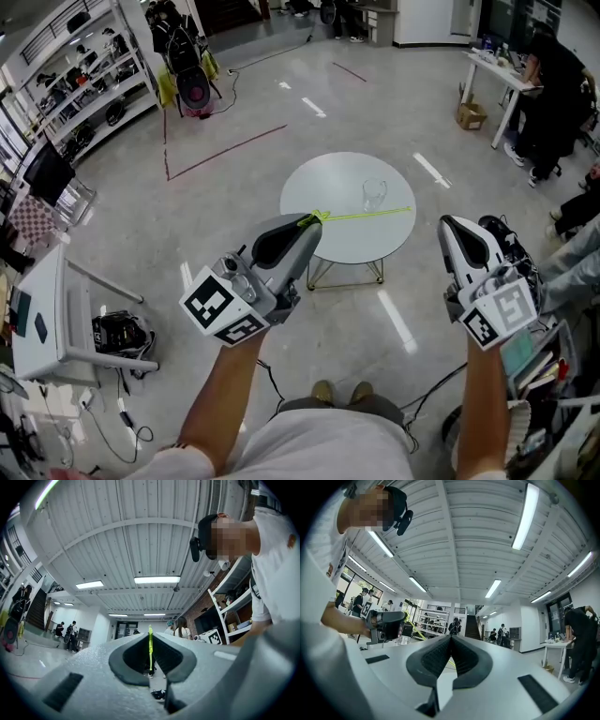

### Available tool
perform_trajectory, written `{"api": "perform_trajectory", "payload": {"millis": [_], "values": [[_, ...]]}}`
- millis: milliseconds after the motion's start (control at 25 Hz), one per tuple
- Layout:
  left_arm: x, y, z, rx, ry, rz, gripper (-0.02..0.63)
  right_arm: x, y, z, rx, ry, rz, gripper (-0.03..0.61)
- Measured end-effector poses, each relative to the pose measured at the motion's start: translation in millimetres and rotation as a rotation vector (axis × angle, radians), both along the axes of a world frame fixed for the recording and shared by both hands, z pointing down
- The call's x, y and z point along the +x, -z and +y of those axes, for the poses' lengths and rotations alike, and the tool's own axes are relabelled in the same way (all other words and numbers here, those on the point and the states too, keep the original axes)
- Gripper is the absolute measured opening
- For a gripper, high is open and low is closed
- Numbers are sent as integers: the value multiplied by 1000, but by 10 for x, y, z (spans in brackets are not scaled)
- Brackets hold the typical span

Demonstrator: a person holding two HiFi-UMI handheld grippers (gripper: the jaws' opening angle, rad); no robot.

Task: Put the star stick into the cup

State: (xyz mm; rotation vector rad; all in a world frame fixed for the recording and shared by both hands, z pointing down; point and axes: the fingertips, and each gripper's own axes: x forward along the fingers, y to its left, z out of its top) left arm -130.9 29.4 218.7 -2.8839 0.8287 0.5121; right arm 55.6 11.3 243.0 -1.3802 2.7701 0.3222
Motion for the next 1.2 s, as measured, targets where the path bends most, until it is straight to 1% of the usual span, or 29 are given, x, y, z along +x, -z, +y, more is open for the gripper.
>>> {"api": "perform_trajectory", "payload": {"millis": [280,640,920,1200], "values": [[-180,-9,-102,13,-12,-7,28,-161,-13,-6,-5,-19,8,11],[-183,-54,-339,-6,-10,-16,28,-140,-33,-243,-30,-18,19,11],[-146,-104,-691,-13,24,-38,28,-87,-61,-620,-25,9,25,11],[35,-253,-1103,-30,60,-74,28,92,-111,-1122,-22,47,34,11]]}}
